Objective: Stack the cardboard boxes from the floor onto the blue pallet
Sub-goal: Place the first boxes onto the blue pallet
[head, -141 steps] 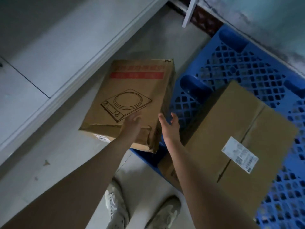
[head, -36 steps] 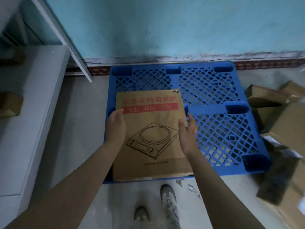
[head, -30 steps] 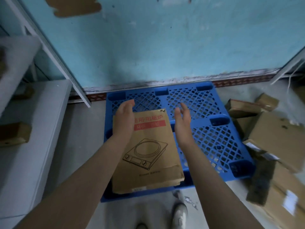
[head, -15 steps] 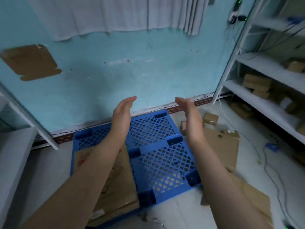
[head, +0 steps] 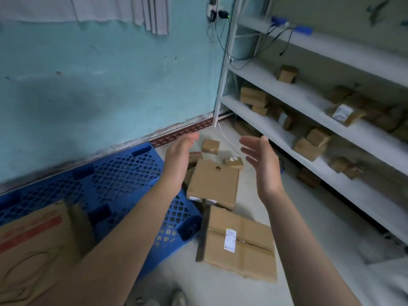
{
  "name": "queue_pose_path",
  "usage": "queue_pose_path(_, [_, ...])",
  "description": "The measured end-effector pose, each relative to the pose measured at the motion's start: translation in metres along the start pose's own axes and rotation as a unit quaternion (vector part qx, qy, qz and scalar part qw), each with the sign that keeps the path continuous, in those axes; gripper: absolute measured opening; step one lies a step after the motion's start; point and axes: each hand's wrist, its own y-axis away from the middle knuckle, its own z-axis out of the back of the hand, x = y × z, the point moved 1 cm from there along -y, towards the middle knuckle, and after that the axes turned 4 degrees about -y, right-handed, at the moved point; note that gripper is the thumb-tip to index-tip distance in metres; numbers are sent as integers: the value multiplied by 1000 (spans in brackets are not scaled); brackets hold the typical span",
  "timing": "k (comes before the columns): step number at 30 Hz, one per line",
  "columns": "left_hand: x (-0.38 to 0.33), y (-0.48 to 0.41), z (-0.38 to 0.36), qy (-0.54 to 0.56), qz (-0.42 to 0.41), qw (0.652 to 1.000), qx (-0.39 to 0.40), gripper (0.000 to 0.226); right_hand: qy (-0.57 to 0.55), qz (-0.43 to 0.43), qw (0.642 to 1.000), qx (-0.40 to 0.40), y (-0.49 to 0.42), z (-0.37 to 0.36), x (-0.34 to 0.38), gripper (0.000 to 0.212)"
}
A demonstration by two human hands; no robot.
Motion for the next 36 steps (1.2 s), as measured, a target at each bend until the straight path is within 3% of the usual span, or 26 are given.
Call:
queue_pose_path(4, [18,-45,-52,-9,-5,999,46,28,4,-4,999,-32,-46,37,-24,53])
queue_pose_path(8, [56,-93,-106,-21,40,995,85,43,-4,-27,998,-47,-93,71,-67,58])
queue_pose_path(14, [120,-138,-184,-43,105,988,103,34,-34,-87,991,-96,-142,131,-137,54])
queue_pose_path(17, [154,-156,-225,-56,123,984,116,26,-49,-114,985,-120,-152,162,-184,52])
queue_pose_path(22, [225,-190,-301,-93,119,974,169,35,-82,-195,964,-158,-158,201,-280,45])
queue_pose_path(31, [478,-237,-381,-218,237,906,274,35,-131,-309,873,-355,-106,225,-528,43])
queue_pose_path(36, [609,-226,-391,-294,243,858,344,37,-146,-333,809,-461,-66,203,-643,41])
